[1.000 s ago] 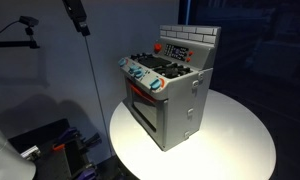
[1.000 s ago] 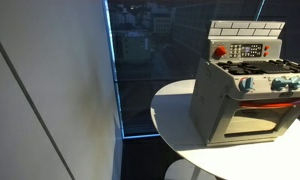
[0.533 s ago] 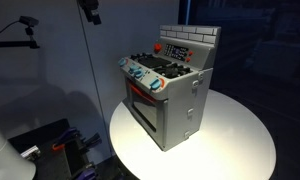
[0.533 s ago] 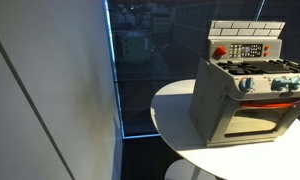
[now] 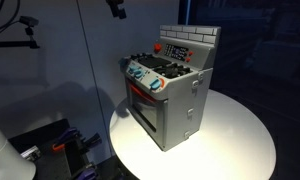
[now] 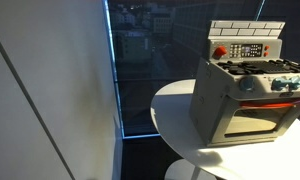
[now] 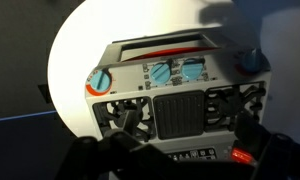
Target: Press the top button on the right side of the stove
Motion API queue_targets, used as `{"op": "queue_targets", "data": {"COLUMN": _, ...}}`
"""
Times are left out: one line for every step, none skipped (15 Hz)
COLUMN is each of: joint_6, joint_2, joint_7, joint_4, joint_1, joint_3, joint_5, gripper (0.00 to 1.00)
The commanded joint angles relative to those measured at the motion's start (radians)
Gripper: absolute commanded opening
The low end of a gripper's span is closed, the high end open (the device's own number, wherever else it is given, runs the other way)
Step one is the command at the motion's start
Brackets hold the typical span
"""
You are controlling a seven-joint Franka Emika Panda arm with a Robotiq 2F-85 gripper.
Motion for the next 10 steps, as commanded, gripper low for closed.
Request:
{"op": "queue_targets", "data": {"joint_6": 0.030, "joint_2": 0.110, "joint_7": 0.046, "joint_4": 0.086, "joint_1": -0.027, "joint_3": -0.002, "joint_5": -0.047, "gripper": 1.00}}
{"op": "queue_targets", "data": {"joint_6": 0.039, "joint_2": 0.132, "joint_7": 0.054, "joint_4": 0.098, "joint_1": -0.031, "joint_3": -0.006, "joint_5": -0.056, "gripper": 1.00}}
{"op": "queue_targets", "data": {"joint_6": 0.047, "joint_2": 0.155, "joint_7": 0.058, "joint_4": 0.111, "joint_1": -0.037, "joint_3": -0.011, "joint_5": -0.065, "gripper": 1.00}}
{"op": "queue_targets", "data": {"joint_6": 0.058, "joint_2": 0.178, "joint_7": 0.069, "joint_4": 0.122, "joint_1": -0.044, "joint_3": -0.015, "joint_5": -0.075, "gripper": 1.00}}
{"op": "queue_targets", "data": {"joint_6": 0.067, "joint_2": 0.197, "joint_7": 0.077, "joint_4": 0.134, "joint_1": -0.048, "joint_3": -0.018, "joint_5": -0.084, "gripper": 1.00}}
{"op": "queue_targets", "data": {"joint_6": 0.078, "joint_2": 0.217, "joint_7": 0.091, "joint_4": 0.145, "joint_1": -0.055, "joint_3": -0.022, "joint_5": -0.093, "gripper": 1.00}}
{"op": "queue_targets", "data": {"joint_6": 0.097, "joint_2": 0.235, "joint_7": 0.116, "joint_4": 0.154, "joint_1": -0.064, "joint_3": -0.023, "joint_5": -0.107, "gripper": 1.00}}
{"op": "queue_targets", "data": {"joint_6": 0.111, "joint_2": 0.254, "joint_7": 0.136, "joint_4": 0.163, "joint_1": -0.071, "joint_3": -0.027, "joint_5": -0.118, "gripper": 1.00}}
{"op": "queue_targets", "data": {"joint_6": 0.123, "joint_2": 0.270, "joint_7": 0.157, "joint_4": 0.171, "joint_1": -0.077, "joint_3": -0.031, "joint_5": -0.128, "gripper": 1.00}}
{"op": "queue_targets", "data": {"joint_6": 0.125, "joint_2": 0.287, "joint_7": 0.179, "joint_4": 0.182, "joint_1": -0.081, "joint_3": -0.037, "joint_5": -0.129, "gripper": 1.00}}
